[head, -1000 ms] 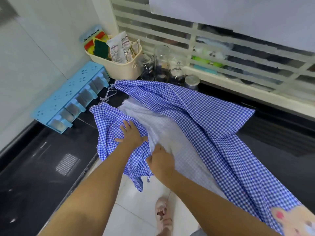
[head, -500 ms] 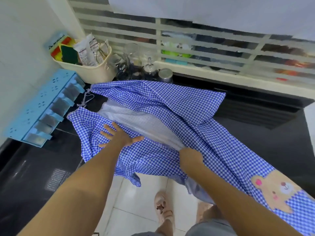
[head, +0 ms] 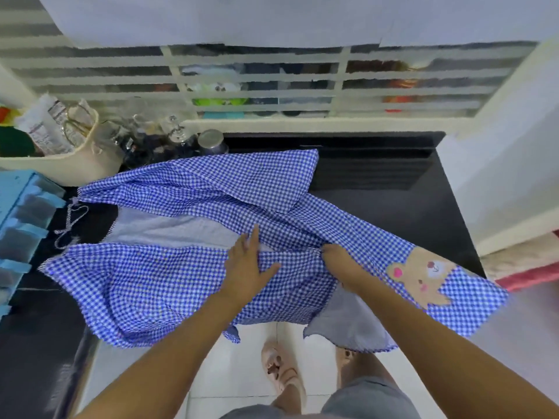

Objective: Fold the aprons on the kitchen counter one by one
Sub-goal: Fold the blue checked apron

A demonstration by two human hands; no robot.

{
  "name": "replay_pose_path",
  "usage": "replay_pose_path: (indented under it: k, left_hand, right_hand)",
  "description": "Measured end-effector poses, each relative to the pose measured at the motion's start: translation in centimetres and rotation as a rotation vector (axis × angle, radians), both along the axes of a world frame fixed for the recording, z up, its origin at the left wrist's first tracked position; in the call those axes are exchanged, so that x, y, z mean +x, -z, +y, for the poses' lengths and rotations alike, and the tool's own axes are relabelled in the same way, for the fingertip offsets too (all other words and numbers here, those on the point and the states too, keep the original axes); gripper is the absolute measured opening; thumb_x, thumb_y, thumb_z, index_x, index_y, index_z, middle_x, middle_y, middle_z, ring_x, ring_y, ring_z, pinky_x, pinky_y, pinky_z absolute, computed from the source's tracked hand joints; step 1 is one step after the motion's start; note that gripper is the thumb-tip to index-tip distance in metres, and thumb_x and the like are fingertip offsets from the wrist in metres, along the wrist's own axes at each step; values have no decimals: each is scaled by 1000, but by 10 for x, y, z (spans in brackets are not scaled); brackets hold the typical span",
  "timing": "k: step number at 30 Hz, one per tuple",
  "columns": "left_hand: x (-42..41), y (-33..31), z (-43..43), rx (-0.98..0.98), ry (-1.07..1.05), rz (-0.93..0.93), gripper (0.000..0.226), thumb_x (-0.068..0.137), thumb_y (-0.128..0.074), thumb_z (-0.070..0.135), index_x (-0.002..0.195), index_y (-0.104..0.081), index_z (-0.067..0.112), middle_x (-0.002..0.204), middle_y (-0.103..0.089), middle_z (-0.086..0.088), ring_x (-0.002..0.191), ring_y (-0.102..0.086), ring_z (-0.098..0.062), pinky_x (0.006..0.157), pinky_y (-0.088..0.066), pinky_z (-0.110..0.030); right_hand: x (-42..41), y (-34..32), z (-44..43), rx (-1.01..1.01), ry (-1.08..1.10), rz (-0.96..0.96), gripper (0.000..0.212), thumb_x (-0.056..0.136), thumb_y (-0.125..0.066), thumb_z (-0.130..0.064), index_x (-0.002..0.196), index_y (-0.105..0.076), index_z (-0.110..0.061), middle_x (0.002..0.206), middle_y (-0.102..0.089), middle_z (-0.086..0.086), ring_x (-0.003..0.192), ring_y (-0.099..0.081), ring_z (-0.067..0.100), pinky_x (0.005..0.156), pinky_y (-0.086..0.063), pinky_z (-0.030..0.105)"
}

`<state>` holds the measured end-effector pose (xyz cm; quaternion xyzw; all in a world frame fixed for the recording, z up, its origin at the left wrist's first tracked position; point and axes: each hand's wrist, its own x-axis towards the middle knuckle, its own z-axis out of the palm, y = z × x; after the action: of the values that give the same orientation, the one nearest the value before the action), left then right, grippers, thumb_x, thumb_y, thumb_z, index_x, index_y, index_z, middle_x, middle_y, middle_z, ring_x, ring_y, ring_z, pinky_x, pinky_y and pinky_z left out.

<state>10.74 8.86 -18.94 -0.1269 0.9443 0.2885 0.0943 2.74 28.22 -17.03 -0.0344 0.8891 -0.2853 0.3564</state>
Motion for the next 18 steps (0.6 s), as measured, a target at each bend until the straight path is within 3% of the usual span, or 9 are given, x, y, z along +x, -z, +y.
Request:
replay_pose_path:
  k: [1,3,6,12,15,18]
  left_hand:
    - [-1,6,7,-77,66,-22,104,72,-25,87,152,9,30,159,-4,-15,143,-16,-32,111,-23,-57]
    - [-1,20,9,-181,142,-73,101,60,5,94,144,19,40,156,28,-3,147,8,-31,111,-4,-64]
    - [-5,36,2,-273,150,-100,102,56,21,90,145,18,40,147,37,6,146,19,-28,109,5,-68]
    - [-18,41,-11,-282,141,-75,93,62,16,89,144,14,46,153,25,12,144,20,-19,107,10,-67]
    - [-22,40,-11,-283,146,-98,85,68,8,84,144,12,47,151,25,14,146,19,-20,107,11,-66]
    - [-34,39,-4,-268,134,-114,72,91,-15,68,152,-1,34,159,16,2,146,17,-21,109,10,-65]
  right_hand:
    - [2,0,2,-35,4,32,31,100,-43,-20,98,-61,6,102,-62,19,92,-59,30,83,-48,33]
    - [11,-1,10,-77,-58,96,38,91,-58,-43,98,-57,-6,94,-60,7,85,-57,22,73,-47,32]
    - [25,9,33,152,-215,174,31,89,-60,-31,114,-49,-15,112,-60,2,96,-57,21,80,-47,31]
    - [32,14,105,551,49,399,27,96,-44,-14,120,-56,-10,123,-61,8,108,-61,25,91,-50,34]
    - [21,3,149,667,97,308,39,100,-39,-15,136,-45,-6,138,-49,15,125,-49,29,102,-39,35]
    - [-1,0,181,650,129,252,38,97,-44,-12,134,-47,-3,133,-53,20,120,-53,35,100,-41,38]
